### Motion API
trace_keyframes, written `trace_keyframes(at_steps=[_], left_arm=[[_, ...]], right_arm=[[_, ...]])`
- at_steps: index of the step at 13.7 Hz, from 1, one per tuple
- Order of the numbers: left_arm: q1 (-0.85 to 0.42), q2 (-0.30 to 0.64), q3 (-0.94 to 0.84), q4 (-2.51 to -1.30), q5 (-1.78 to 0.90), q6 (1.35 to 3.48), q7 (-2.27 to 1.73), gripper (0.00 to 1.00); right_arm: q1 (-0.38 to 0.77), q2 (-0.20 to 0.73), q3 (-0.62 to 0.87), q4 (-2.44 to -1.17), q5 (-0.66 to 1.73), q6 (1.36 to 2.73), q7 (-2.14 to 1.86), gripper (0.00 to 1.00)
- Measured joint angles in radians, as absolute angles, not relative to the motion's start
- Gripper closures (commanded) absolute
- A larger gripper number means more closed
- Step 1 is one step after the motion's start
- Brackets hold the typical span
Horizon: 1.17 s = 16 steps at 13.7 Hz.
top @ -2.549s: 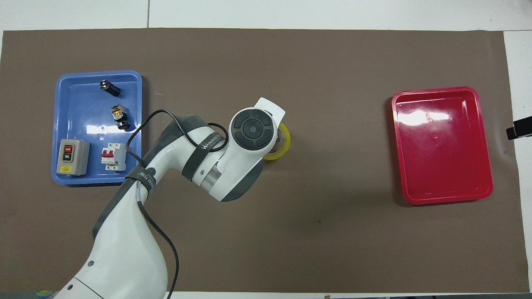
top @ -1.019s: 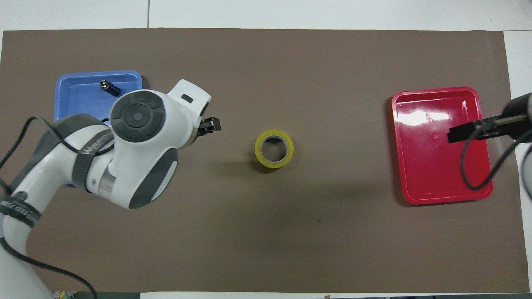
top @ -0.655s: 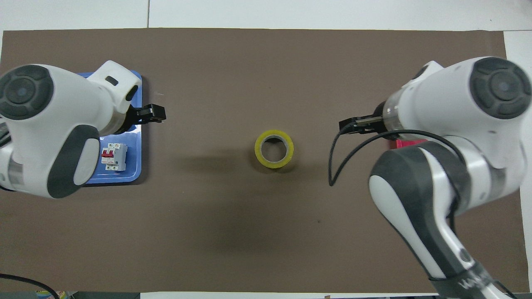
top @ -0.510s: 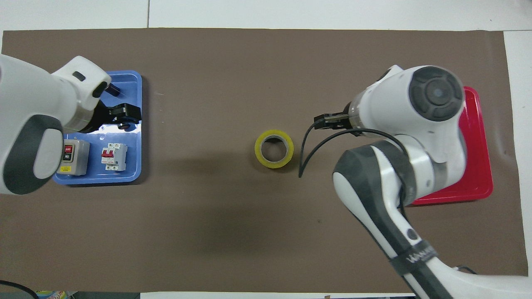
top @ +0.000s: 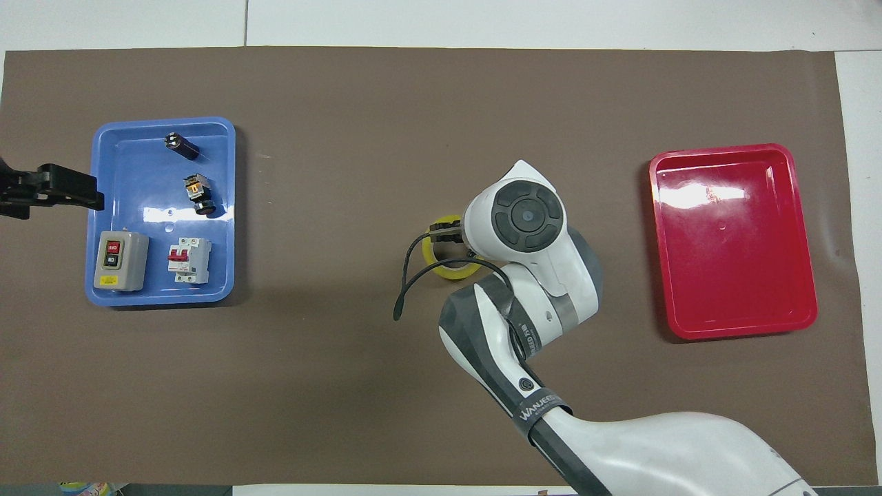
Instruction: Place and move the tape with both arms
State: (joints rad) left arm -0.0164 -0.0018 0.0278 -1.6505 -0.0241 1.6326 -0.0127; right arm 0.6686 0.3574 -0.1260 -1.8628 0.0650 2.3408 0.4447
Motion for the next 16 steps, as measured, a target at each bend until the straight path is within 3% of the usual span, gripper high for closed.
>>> trace_keyframes(at_steps=[3, 5, 8, 12, 15, 16], left_arm=[[0.010, -0.008, 0.028, -1.630, -0.029, 1.580, 0.024, 0.00], [0.012, -0.015, 0.028, -1.631, -0.029, 1.573, 0.027, 0.00], [0.012, -0.022, 0.027, -1.642, -0.030, 1.569, 0.028, 0.00], [0.011, -0.023, 0.024, -1.645, -0.031, 1.575, 0.028, 0.00], [0.011, -0.023, 0.023, -1.644, -0.026, 1.580, 0.029, 0.00], [0.011, -0.023, 0.023, -1.642, -0.021, 1.586, 0.031, 0.00]], right_arm=[[0.670, 0.379, -0.131, -1.862, 0.065, 2.341, 0.422, 0.00], [0.669, 0.378, -0.136, -1.864, 0.065, 2.339, 0.402, 0.12], [0.669, 0.378, -0.137, -1.877, 0.065, 2.333, 0.393, 0.18], [0.669, 0.378, -0.137, -1.887, 0.065, 2.327, 0.391, 0.56], [0.669, 0.377, -0.137, -1.894, 0.065, 2.324, 0.391, 1.00], [0.669, 0.377, -0.137, -1.898, 0.065, 2.324, 0.391, 1.00]])
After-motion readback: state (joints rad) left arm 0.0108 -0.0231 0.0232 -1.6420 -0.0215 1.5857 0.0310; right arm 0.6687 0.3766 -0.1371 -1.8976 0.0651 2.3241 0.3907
